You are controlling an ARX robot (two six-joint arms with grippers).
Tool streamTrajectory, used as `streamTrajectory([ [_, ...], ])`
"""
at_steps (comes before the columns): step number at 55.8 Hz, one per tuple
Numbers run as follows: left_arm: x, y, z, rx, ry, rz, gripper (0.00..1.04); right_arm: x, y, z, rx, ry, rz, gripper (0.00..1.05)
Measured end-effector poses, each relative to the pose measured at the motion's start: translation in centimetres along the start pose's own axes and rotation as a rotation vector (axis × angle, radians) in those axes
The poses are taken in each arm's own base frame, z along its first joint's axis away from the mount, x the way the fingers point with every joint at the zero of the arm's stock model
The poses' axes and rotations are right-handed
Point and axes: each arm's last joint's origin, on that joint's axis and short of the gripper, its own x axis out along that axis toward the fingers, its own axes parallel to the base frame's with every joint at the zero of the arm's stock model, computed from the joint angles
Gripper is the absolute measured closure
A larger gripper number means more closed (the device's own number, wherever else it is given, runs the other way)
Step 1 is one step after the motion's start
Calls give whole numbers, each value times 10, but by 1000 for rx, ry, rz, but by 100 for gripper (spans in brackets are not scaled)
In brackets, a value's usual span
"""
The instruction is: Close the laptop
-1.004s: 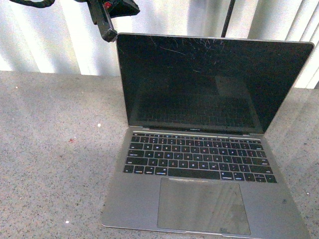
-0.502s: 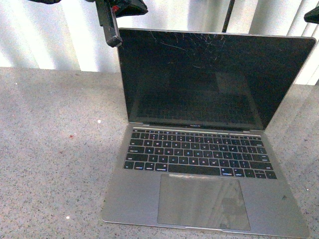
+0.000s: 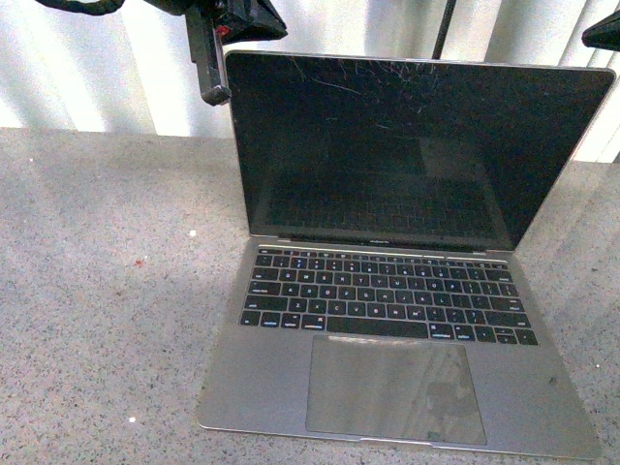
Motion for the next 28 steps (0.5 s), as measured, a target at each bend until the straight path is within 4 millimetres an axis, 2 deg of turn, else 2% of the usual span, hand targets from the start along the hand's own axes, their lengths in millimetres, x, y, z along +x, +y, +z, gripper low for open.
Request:
streamTrajectory([
  [28, 0, -3, -1, 6, -4, -28, 101, 10, 15, 2, 11, -10, 43, 102],
])
